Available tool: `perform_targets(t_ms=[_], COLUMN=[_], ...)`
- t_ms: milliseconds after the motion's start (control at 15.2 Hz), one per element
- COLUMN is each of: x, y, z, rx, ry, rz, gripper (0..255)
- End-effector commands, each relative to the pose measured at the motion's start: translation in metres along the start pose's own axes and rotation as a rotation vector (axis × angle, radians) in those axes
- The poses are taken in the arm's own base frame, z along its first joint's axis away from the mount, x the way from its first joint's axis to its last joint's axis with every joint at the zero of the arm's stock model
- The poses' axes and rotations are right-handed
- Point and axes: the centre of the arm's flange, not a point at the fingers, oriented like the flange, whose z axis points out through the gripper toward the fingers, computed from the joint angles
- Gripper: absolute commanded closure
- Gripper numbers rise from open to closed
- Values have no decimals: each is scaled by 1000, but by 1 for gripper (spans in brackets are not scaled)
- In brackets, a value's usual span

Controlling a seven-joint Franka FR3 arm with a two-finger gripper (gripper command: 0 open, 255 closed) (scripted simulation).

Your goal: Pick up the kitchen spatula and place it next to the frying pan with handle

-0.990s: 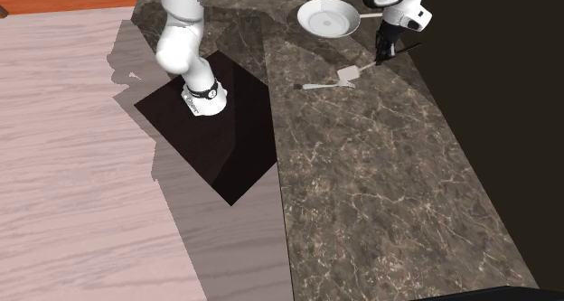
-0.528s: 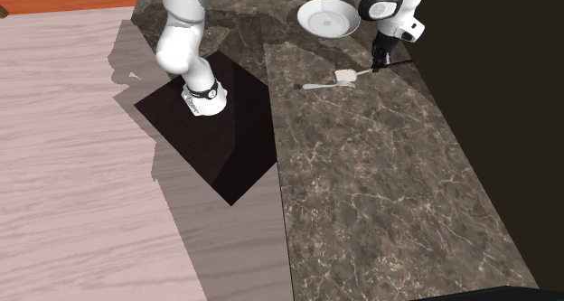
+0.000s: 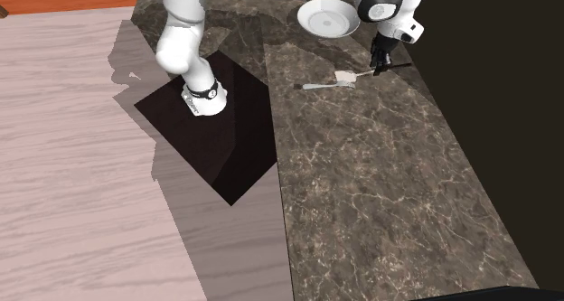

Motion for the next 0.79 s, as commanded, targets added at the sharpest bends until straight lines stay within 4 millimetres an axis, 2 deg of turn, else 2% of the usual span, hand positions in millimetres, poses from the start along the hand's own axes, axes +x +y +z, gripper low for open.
perform_targets(t_ms=[0, 264, 528, 726], x=[0, 0, 0, 0], y=[0, 0, 0, 0], z=[0, 0, -50, -50], rx=[0, 0, 0, 0], ry=[0, 0, 0, 0], rz=[0, 0, 0, 0], gripper=[0, 0, 0, 0])
